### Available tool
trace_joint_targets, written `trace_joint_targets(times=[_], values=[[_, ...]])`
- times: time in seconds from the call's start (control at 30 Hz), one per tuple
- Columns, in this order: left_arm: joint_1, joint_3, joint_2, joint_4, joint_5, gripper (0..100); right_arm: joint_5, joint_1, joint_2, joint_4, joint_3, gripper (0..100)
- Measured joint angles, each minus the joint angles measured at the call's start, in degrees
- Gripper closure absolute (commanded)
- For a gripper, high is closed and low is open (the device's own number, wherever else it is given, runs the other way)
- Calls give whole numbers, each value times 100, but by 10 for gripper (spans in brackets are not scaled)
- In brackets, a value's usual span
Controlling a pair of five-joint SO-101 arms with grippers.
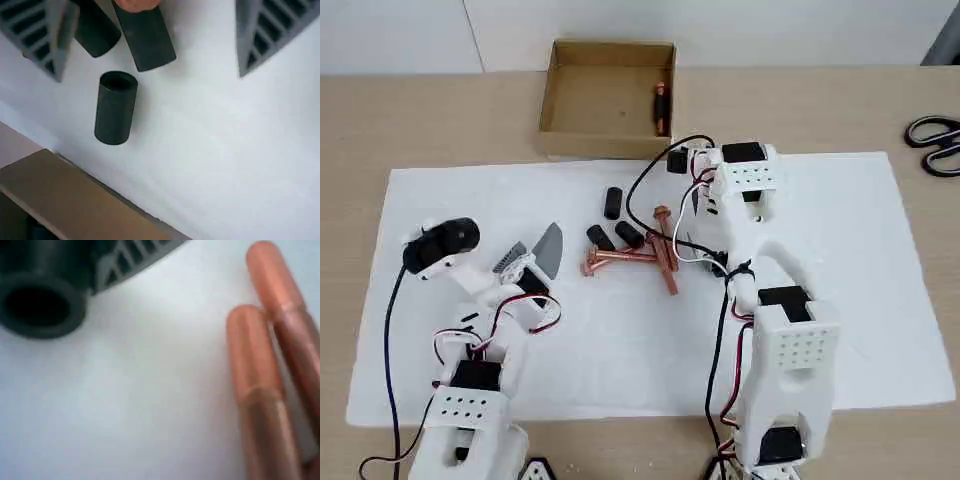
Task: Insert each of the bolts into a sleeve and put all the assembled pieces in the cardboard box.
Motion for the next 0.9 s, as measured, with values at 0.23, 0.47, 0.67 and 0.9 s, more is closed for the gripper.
trace_joint_targets(times=[0.23, 0.47, 0.67, 0.9], values=[[0, 0, 0, 0, 0, 784, 0, 18, 105, -18, -79, 995], [62, 0, 0, 0, -255, 784, 0, 18, -35, 132, -97, 993], [510, -141, 9, 316, -835, 784, 97, 53, -862, 501, -18, 995], [545, -2057, 334, 2831, -1319, 784, 246, 571, -2136, 651, -18, 995]])
